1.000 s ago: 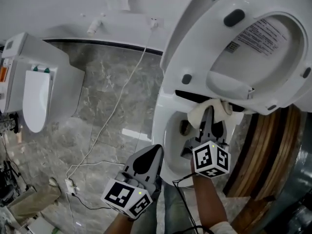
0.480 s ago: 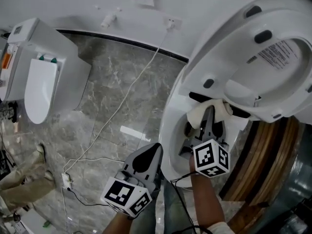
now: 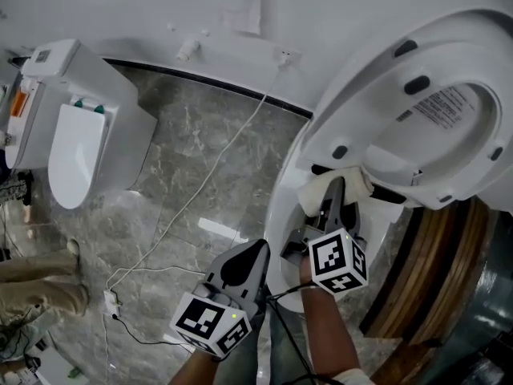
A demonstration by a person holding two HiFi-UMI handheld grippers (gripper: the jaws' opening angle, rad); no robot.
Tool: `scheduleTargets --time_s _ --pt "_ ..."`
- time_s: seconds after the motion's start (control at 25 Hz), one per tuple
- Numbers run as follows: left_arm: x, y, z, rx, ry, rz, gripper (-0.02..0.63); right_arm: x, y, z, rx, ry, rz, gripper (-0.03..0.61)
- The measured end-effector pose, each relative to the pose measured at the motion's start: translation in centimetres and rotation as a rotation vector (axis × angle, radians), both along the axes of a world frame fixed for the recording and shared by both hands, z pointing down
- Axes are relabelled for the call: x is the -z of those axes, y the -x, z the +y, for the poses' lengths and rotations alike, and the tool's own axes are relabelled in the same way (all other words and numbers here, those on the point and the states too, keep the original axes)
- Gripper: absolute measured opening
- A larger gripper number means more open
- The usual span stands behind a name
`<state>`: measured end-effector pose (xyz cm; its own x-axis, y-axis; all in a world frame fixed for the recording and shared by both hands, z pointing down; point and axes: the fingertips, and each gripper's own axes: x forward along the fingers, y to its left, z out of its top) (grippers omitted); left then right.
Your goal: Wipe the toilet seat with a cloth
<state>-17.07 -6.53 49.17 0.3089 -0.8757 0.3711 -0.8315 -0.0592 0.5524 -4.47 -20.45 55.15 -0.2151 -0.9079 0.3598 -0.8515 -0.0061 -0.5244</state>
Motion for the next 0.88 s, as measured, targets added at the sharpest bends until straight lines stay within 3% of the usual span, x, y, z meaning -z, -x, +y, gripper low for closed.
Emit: scheduleTargets --time_s 0.52,0.88 --pt "2.7 0.4 -0.1 -0.011 -0.025 -0.024 -0.005 4.3 2.1 -1.0 0.048 -0.06 -0.062 0.101" --pt "5.7 1.1 -0.5 -0.005 -0.069 -0.036 -0.005 6.8 2.4 -1.3 0.03 -0.041 -0.088 0.1"
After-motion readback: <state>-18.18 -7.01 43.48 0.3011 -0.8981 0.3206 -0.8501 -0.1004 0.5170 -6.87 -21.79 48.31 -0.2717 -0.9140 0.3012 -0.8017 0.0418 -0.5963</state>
